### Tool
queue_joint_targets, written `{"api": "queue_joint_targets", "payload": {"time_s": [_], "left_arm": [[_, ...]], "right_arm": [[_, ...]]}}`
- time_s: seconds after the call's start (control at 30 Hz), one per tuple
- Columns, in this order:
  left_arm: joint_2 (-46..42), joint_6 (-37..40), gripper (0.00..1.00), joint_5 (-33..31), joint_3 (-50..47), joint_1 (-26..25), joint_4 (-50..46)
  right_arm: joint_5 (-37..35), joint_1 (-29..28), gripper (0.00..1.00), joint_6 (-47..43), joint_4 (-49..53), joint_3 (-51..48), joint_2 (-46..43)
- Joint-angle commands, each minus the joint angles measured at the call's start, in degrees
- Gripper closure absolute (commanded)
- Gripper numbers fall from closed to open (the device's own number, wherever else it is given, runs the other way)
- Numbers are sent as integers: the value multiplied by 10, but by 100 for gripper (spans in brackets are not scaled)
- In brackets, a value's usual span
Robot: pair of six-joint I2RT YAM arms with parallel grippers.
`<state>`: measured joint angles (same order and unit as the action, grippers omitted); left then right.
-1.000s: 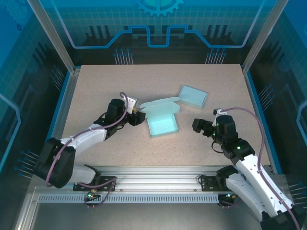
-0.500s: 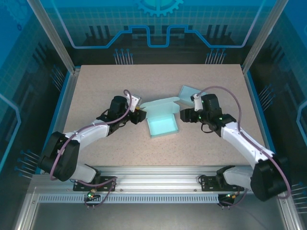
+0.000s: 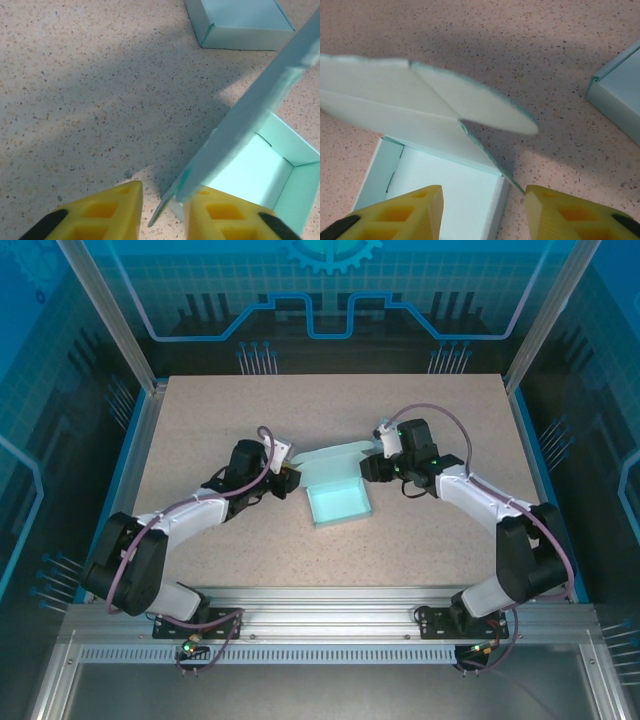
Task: Fold the paper box
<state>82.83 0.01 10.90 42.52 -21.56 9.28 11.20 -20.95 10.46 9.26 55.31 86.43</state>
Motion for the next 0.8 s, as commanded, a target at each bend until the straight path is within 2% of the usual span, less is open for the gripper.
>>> {"api": "queue_joint_targets", "payload": {"time_s": [0.0, 0.27, 0.43, 0.57, 0.77], "left_arm": [[6, -12, 75, 15, 18, 5, 1], [17, -17, 76, 22, 20, 4, 12], [15, -11, 76, 19, 20, 4, 3], [12, -11, 75, 15, 20, 4, -5], [8, -16, 75, 11, 20, 4, -10]], "right_arm": [[8, -7, 56, 2, -23, 18, 11], [-32, -14, 55, -3, -24, 25, 25], [-63, -5, 43, -13, -24, 22, 18], [-48, -3, 41, -29, -25, 29, 25], [-12, -3, 43, -38, -35, 52, 61]]}}
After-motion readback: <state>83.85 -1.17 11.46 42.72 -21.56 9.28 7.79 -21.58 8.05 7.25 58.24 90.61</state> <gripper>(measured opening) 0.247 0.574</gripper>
